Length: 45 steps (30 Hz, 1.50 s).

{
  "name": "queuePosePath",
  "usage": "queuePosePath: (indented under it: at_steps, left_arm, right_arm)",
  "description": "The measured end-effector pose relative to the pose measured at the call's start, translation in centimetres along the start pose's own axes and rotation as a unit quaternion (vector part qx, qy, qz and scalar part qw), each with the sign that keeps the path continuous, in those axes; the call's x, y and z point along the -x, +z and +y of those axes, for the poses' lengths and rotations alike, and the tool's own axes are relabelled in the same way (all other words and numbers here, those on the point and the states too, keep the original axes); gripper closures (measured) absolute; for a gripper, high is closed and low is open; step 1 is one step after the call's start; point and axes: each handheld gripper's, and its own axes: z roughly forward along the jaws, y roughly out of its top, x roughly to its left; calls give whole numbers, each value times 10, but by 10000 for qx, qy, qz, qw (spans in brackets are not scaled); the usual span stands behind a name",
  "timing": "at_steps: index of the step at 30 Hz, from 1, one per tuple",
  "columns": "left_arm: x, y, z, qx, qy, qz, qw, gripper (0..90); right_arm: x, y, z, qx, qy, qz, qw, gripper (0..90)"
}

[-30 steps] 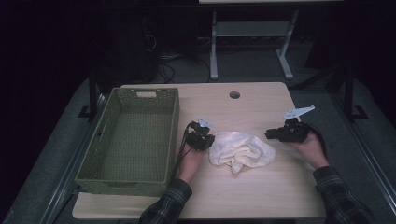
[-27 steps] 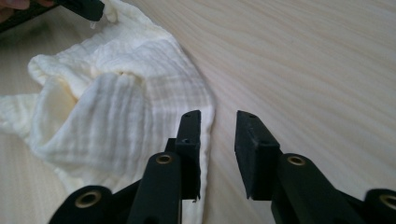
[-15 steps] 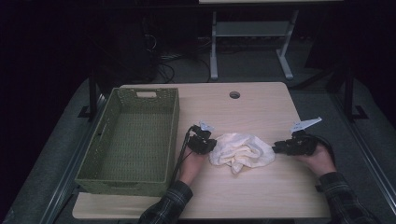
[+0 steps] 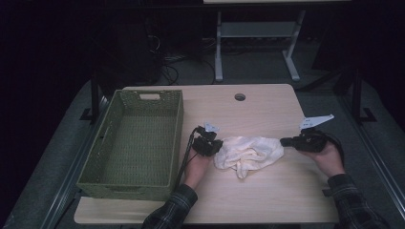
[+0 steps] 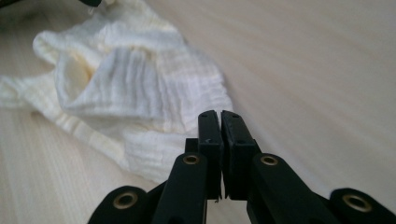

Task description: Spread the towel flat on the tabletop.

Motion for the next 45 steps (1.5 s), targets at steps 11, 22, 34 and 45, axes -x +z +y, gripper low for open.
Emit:
queuePosePath:
  at_steps: [11,22,34,45]
  left_arm:
    - [-10,-2,24,317,-190,324,9988,853]
    - [-25,35,25,-130,-319,612,9975,685]
    - [0,-1,12,-105,229,-105,9996,498]
    - [19,-23,1,-37,596,-410,9974,521]
  right_arm:
    - [28,6,38,54,-239,-460,9986,869]
    - [52,44,25,-490,42,-758,9959,785]
    - [21,5,17,96,270,-119,9995,636]
    - [-15,6,7,-155,158,83,9997,637]
